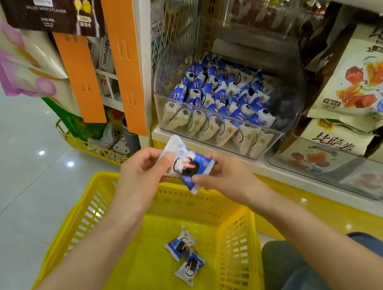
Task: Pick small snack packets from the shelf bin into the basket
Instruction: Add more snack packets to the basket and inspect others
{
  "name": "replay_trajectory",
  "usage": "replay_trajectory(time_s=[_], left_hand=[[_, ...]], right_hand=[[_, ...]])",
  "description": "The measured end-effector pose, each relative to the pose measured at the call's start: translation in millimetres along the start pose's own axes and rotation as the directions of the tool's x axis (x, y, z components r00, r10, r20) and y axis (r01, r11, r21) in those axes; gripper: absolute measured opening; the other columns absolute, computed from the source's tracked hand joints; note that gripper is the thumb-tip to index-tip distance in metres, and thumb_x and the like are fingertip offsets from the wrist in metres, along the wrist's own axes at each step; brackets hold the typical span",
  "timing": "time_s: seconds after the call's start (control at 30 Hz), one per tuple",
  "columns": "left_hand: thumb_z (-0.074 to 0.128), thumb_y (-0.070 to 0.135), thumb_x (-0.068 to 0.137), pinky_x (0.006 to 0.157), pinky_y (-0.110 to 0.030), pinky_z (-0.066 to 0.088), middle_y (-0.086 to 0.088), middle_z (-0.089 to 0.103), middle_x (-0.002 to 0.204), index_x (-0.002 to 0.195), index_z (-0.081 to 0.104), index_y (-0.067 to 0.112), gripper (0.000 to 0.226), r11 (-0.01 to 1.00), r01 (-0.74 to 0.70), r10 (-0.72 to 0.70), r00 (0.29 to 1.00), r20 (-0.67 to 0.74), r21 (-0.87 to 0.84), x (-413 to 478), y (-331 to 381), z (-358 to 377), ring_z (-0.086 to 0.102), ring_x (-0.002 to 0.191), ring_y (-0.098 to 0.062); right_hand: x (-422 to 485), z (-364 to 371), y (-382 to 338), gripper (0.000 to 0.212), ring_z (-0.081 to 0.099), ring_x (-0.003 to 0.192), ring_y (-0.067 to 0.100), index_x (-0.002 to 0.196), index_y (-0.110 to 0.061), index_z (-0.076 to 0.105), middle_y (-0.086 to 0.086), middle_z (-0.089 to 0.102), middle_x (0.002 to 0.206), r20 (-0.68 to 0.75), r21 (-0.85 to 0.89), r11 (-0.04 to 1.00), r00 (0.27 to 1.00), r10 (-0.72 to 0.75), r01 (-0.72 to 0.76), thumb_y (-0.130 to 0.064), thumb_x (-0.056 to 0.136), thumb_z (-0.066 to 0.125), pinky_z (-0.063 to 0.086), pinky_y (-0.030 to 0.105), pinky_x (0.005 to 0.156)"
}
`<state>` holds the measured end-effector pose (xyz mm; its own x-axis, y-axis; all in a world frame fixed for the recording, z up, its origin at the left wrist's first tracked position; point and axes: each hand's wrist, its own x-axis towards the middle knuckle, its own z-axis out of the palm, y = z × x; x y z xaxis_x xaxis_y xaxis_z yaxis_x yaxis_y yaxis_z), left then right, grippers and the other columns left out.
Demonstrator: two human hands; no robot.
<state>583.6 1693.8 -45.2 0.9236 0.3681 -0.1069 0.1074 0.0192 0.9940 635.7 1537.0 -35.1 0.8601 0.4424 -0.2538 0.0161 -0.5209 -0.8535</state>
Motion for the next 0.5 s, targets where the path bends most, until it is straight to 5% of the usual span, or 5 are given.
replay_trajectory(time_s=[0.07,0.17,0.3,0.5], left_hand=[[0.06,0.018,0.087,0.06,-0.017,0.051,0.009,0.067,0.065,0.073,0.064,0.02,0.015,0.996,-0.042,0.041,0.999,0.024,0.077,0.7,-3.7,-1.6,0.059,0.062,-0.001],[0.061,0.019,0.085,0.056,-0.014,0.038,0.012,0.06,0.057,0.065,0.059,0.026,0.022,0.943,-0.164,0.142,0.985,0.095,0.289,0.3,-8.7,-1.2,0.05,0.056,0.001],[0.065,0.027,0.083,0.055,-0.011,0.036,0.015,0.062,0.065,0.065,0.06,0.031,0.019,0.872,-0.258,0.21,0.965,0.158,0.415,-4.2,-11.6,3.7,0.052,0.062,0.003],[0.057,0.02,0.088,0.054,-0.017,0.036,0.007,0.056,0.059,0.067,0.058,0.03,0.023,0.895,-0.247,0.202,0.967,0.158,0.37,-6.8,-8.1,3.3,0.048,0.057,-0.002]], right_hand=[[-2.2,6.8,3.4,0.033,0.059,0.092,0.014,0.109,-0.018,0.056,-0.001,0.063,0.103,0.024,-0.149,0.989,0.999,-0.023,0.027,-0.026,0.08,0.07,0.05,0.033,0.084],[-4.8,15.8,3.2,0.046,0.055,0.104,0.002,0.123,-0.022,0.048,-0.01,0.058,0.115,-0.017,-0.026,0.991,0.992,-0.128,0.128,-0.033,0.082,0.066,0.044,0.016,0.087],[-6.5,17.1,-0.2,0.007,0.062,0.082,0.006,0.093,-0.025,0.062,-0.008,0.067,0.087,-0.151,0.018,0.962,0.952,-0.267,0.273,-0.022,0.087,0.063,0.05,0.018,0.073],[-7.9,14.8,-2.3,0.005,0.065,0.075,0.008,0.082,-0.027,0.065,-0.007,0.069,0.078,-0.143,0.033,0.954,0.946,-0.291,0.299,-0.022,0.083,0.067,0.055,0.028,0.07]])
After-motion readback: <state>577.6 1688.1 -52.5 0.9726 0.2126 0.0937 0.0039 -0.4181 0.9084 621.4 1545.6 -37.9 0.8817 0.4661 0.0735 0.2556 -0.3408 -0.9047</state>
